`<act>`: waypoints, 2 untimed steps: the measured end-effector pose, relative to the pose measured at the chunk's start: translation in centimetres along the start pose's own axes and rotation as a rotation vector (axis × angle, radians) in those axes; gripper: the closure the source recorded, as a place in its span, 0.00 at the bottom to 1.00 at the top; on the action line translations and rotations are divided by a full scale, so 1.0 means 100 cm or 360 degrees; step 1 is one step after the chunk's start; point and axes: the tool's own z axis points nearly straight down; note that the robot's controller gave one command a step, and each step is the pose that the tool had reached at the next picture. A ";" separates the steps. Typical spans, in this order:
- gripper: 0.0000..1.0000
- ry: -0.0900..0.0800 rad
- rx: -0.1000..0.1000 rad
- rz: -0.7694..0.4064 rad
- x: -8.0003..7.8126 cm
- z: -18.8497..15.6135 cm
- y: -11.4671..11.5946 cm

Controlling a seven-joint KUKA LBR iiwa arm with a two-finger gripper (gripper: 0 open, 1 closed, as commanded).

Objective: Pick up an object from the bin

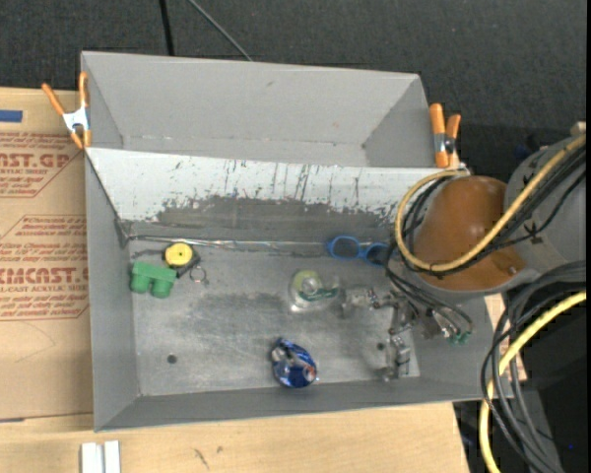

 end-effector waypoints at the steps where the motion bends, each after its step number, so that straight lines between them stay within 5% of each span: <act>1: 0.00 -0.0021 0.0007 -0.0596 -0.027 0.000 0.114; 2: 0.00 -0.0013 0.0008 -0.0899 -0.031 0.006 0.124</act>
Offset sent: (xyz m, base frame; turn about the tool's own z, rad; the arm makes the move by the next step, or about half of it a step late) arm -0.0133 0.1132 0.0000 -0.3699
